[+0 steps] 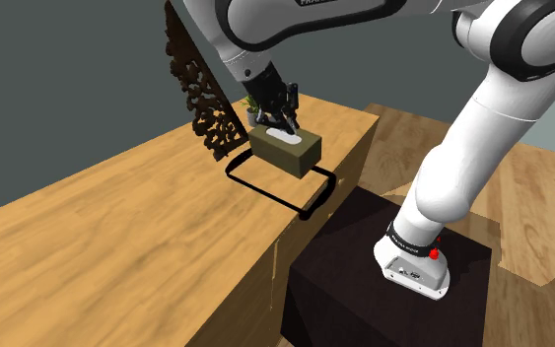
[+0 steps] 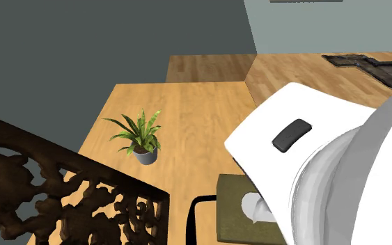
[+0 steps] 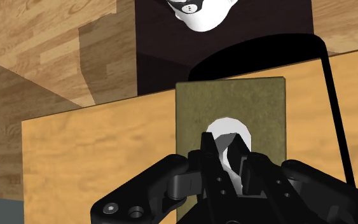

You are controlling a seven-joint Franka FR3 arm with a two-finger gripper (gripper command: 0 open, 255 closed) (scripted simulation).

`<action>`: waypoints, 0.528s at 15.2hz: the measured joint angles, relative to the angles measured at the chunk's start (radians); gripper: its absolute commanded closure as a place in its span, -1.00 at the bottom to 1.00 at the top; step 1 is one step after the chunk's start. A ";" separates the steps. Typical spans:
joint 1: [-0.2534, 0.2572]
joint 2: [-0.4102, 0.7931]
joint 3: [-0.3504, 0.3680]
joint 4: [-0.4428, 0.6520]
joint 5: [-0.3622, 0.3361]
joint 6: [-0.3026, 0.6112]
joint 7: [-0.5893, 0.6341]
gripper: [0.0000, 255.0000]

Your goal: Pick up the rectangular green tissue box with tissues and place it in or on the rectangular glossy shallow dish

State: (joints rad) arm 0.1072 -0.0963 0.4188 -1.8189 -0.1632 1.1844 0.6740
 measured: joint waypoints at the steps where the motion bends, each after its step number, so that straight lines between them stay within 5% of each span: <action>1: 0.000 0.000 0.000 -0.001 0.000 0.002 0.000 1.00; 4: 0.000 0.001 0.000 -0.002 0.000 0.003 0.001 1.00; 5: 0.000 0.001 0.000 -0.002 0.000 0.004 0.001 -1.00; 8: 0.000 0.001 0.000 -0.002 0.000 0.004 0.001 -1.00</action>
State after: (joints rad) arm 0.1073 -0.0952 0.4189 -1.8213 -0.1633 1.1880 0.6750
